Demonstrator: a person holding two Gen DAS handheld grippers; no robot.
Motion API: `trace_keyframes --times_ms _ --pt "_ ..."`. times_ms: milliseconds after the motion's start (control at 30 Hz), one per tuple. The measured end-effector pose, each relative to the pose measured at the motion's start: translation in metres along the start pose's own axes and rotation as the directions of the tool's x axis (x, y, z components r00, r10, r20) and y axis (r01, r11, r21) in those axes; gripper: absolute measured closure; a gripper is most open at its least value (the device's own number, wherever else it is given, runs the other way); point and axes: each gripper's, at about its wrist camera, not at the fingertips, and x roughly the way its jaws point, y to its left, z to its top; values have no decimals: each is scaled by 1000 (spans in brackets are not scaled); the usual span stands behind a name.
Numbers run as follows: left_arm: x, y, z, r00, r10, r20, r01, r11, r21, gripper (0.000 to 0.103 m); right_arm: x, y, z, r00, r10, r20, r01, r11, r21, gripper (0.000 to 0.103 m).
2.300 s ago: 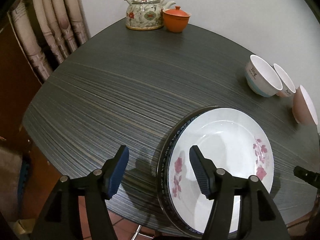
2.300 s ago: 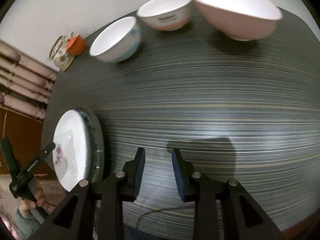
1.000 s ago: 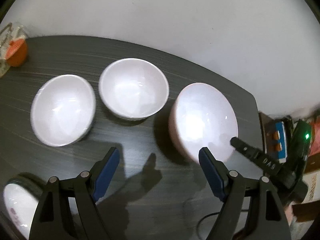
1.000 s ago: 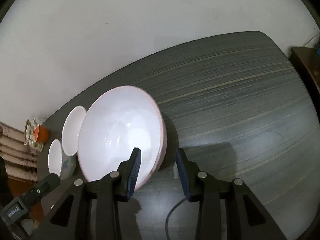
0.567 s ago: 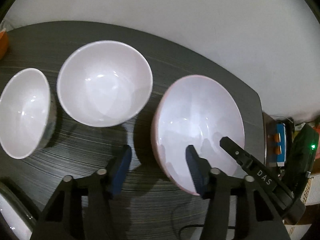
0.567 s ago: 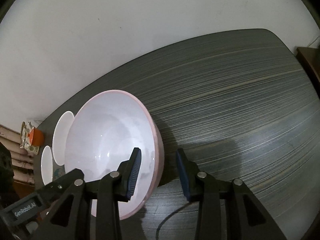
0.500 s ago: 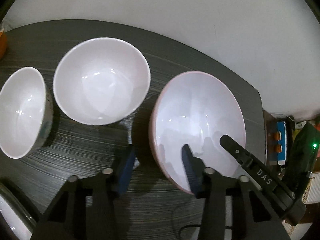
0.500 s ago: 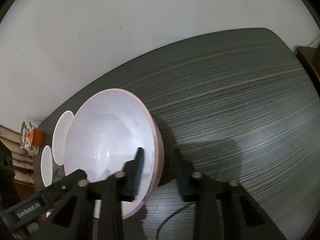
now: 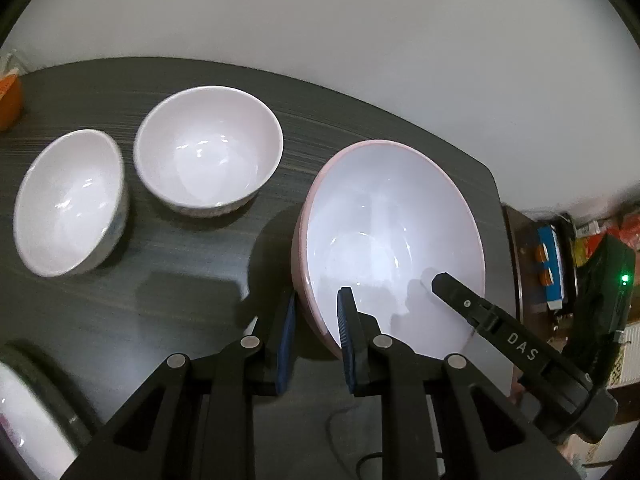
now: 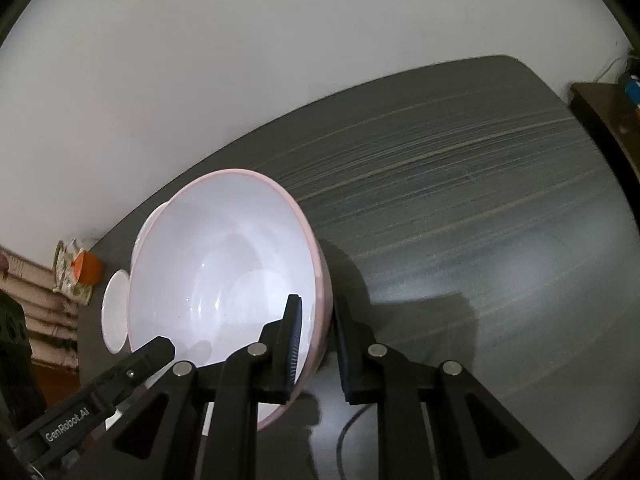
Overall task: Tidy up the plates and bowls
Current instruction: 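Lift the pink-rimmed bowl with both tools and carry it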
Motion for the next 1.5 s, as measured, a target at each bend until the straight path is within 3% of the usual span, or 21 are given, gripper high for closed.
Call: trace_keyframes --times_ms 300,533,1000,1500 --pt "-79 25 -61 999 28 42 -30 998 48 85 -50 28 -62 999 42 5 -41 999 -18 86" --pt "-114 48 -115 997 50 63 -53 998 42 85 -70 51 -123 998 59 -17 -60 998 -36 86" --pt "-110 91 -184 999 53 -4 -53 998 -19 85 -60 60 -198 996 22 -84 -28 997 -67 86" --pt "-88 114 -198 998 57 -42 -59 996 -71 81 -38 56 -220 993 -4 -118 -5 997 -77 86"
